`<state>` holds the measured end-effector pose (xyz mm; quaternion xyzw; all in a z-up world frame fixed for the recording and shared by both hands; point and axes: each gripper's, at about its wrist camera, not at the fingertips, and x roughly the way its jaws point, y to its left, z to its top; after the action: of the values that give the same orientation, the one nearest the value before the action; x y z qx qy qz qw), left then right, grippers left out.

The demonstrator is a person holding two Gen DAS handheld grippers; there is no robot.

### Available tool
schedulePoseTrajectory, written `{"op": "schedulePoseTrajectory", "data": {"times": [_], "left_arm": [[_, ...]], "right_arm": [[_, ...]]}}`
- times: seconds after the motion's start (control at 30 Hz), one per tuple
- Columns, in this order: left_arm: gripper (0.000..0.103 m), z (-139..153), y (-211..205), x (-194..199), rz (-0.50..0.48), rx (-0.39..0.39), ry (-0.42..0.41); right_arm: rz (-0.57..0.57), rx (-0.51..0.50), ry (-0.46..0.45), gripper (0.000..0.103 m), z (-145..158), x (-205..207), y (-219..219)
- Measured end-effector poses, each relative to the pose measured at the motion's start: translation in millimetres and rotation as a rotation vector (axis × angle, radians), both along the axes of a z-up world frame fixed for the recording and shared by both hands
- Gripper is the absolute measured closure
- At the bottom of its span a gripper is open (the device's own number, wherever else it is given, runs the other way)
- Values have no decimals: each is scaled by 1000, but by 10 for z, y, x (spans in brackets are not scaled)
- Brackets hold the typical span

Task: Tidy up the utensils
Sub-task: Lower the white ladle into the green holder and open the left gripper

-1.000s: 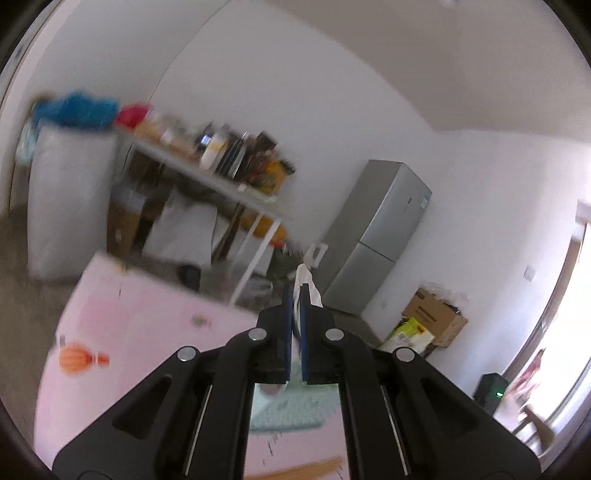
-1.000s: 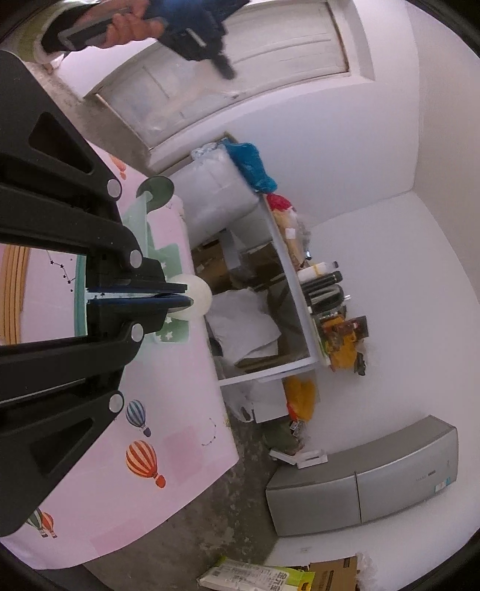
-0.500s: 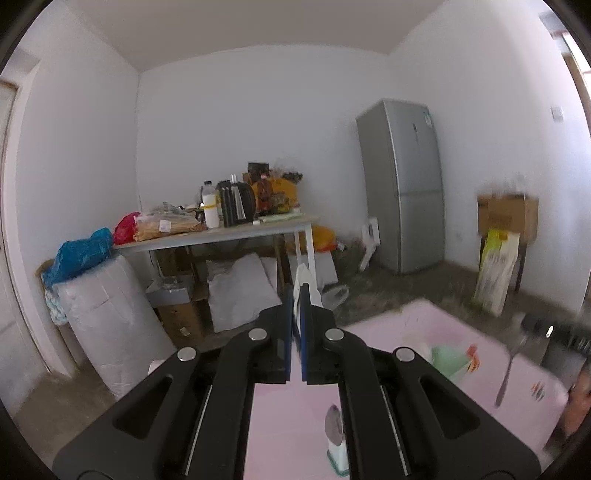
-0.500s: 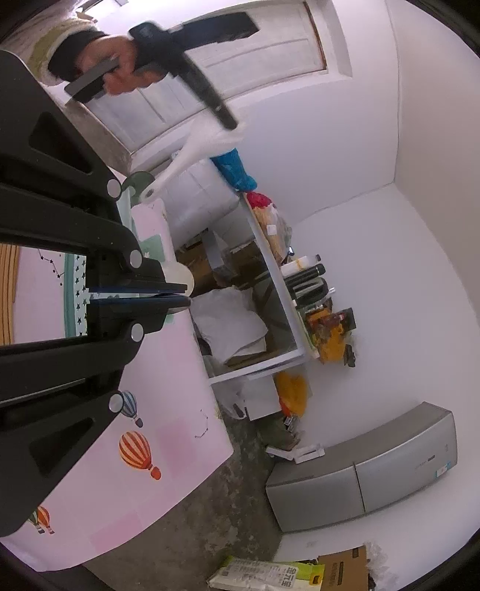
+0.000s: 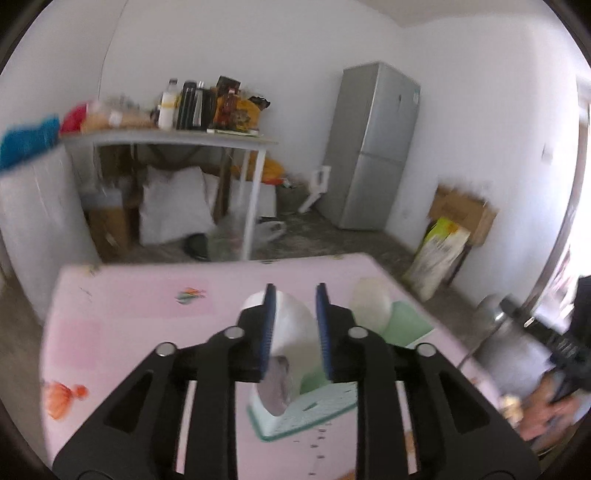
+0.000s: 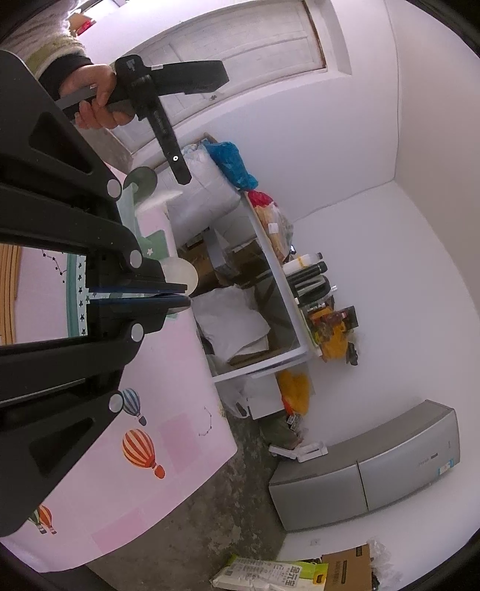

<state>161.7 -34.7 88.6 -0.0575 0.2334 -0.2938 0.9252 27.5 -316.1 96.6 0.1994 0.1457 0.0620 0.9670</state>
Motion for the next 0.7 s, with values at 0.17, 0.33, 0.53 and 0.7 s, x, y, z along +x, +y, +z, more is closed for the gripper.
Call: {"op": "schedulePoseTrajectory", "data": {"times": [0.17, 0.33, 0.53, 0.7], "left_arm": [[70, 57, 293, -42, 2, -152, 12], [64, 125, 543, -305, 2, -209, -4], [59, -32, 730, -620, -18, -191, 39], [59, -373, 733, -808, -35, -129, 102]], "right_arm": [[14, 21, -14, 101, 95, 11, 8], [36, 25, -60, 101, 344, 84, 21], [90, 53, -144, 101, 739, 233, 70], [141, 77, -199, 101, 926, 401, 162]]}}
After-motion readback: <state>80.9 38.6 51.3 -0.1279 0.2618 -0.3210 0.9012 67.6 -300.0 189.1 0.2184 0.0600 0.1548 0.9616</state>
